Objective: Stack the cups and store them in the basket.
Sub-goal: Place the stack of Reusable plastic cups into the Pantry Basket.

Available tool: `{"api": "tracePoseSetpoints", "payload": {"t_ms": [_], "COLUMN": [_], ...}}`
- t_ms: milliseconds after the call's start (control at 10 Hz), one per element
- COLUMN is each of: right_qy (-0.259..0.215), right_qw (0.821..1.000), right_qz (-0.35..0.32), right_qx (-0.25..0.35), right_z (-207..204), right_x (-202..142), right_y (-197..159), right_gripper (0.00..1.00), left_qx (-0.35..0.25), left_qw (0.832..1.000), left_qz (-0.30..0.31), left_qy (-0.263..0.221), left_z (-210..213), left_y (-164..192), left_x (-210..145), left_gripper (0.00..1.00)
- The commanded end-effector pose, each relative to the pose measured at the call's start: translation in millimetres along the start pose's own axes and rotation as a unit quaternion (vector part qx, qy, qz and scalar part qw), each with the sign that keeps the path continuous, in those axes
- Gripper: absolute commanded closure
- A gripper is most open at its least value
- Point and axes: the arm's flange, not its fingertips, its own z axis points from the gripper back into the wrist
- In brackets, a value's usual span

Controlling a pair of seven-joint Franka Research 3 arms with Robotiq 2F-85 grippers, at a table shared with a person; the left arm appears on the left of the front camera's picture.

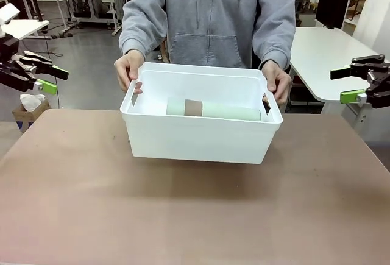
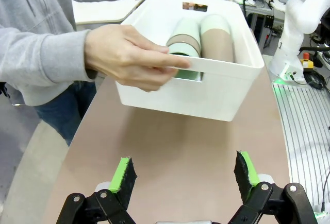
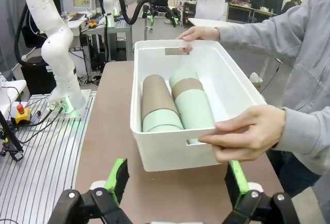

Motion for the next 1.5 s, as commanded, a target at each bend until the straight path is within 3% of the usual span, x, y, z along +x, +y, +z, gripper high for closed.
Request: {"api": "tracePoseSetpoints", "payload": {"t_ms": [0, 1400], "right_qy": [-0.004, -0.004], "right_qw": [1.000, 1.000], "right_qz": [-0.008, -0.008], "right_qx": [-0.005, -0.005], "right_z": [0.4, 0.4], "right_x": [5.1, 5.1], "right_y": [-3.6, -3.6], "right_gripper": [0.00, 0.00], "left_qx": [-0.003, -0.003], "left_qw": [1.000, 1.000], "left_qz": [-0.003, -0.003], "left_qy": [0.003, 0.003], "left_z": [0.6, 0.6], "left_y": [-2.1, -2.1], "left_x": [1.4, 1.4], "left_gripper": [0.00, 0.00]}}
